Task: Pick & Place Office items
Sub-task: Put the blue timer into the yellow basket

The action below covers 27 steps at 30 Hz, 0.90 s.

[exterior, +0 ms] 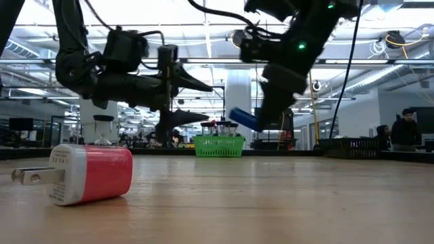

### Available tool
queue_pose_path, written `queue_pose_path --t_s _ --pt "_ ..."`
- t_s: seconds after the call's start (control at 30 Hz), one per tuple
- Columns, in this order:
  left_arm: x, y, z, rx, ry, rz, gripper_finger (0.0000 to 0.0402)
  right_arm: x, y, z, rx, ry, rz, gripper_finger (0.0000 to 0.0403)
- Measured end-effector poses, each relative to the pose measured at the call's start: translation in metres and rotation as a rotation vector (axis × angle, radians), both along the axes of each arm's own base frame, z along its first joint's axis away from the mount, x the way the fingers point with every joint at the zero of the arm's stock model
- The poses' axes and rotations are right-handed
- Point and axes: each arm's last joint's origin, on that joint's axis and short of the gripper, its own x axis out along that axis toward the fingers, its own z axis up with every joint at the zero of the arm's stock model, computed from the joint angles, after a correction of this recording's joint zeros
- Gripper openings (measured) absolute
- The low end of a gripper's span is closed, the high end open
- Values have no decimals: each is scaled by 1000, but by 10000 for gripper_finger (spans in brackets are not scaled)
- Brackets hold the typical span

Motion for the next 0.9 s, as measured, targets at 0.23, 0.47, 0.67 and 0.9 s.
queue_pose_path --t_s 0.23,0.47,0.67,0.9 --pt "32 -20 8 30 109 9 260 9 -16 0 -57 6 115 161" --pt "47 -28 12 57 220 61 257 15 -17 2 -84 -33 167 159" --pt "49 -29 15 56 207 86 246 17 -16 3 -94 -53 185 160" --pt "49 -36 14 54 214 58 144 20 -15 5 -106 -73 207 161"
